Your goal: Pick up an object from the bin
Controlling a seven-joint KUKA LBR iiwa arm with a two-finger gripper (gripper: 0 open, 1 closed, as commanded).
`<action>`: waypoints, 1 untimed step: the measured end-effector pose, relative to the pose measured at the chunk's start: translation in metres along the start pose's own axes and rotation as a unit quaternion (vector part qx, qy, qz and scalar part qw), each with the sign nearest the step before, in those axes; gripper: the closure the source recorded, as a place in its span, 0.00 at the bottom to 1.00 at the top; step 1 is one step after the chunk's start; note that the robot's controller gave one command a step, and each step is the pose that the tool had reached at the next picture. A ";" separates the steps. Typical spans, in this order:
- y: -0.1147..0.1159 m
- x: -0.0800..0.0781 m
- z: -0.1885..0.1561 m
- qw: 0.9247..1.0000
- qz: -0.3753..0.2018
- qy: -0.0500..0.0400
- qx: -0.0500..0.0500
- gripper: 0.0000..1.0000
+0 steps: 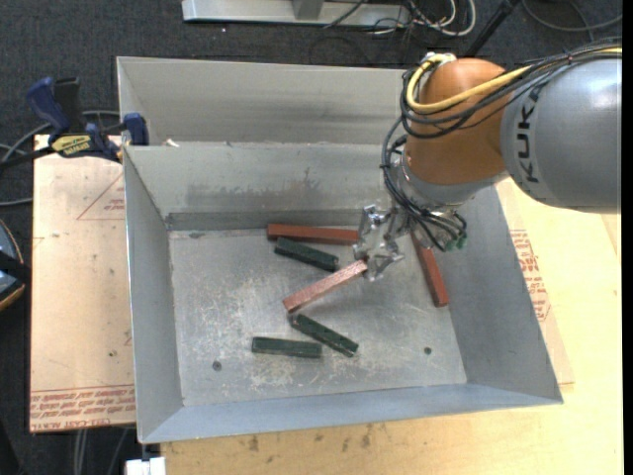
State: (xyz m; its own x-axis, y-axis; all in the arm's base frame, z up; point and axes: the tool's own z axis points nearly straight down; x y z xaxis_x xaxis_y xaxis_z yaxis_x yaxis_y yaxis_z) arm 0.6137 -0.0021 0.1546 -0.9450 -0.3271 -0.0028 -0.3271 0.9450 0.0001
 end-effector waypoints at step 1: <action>0.030 0.005 -0.136 0.996 0.092 -0.001 0.000 1.00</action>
Offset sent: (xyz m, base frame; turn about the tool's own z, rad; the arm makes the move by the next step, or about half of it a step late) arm 0.0000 0.0000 0.0000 0.0000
